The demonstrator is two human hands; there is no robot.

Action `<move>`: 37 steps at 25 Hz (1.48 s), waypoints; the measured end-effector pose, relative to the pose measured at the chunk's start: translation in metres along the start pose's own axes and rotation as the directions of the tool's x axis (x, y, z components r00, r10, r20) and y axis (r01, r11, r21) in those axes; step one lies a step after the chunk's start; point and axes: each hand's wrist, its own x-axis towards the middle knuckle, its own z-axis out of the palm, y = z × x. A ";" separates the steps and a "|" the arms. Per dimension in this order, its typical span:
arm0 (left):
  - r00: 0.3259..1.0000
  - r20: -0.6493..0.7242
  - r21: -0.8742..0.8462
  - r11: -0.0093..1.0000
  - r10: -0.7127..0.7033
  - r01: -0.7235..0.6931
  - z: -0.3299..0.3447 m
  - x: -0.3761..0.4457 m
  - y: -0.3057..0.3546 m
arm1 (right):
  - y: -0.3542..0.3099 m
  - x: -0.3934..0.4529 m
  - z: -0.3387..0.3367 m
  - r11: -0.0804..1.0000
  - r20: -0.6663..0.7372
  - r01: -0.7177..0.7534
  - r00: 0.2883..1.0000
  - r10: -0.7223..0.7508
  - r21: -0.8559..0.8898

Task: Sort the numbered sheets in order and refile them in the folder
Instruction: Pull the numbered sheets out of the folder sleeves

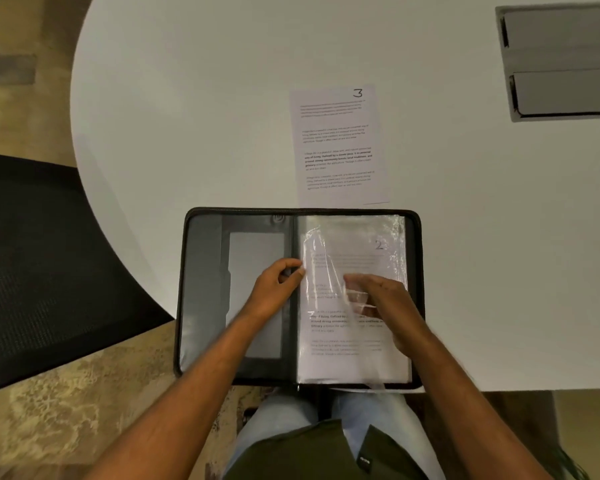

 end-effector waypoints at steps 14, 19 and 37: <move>0.976 -0.034 -0.438 0.881 -0.216 0.180 -0.090 -0.052 -0.018 | 0.003 0.008 0.143 0.977 0.290 0.198 0.942 -0.168 -0.077; 0.945 -0.139 -0.283 0.926 -0.296 0.248 -0.119 -0.056 -0.049 | 0.031 0.026 0.154 0.950 0.316 0.237 0.934 -0.165 -0.206; 0.847 -0.531 0.536 0.789 0.039 0.300 -0.056 -0.043 -0.067 | 0.049 0.076 -0.025 0.682 -0.088 0.371 0.838 -0.538 -0.630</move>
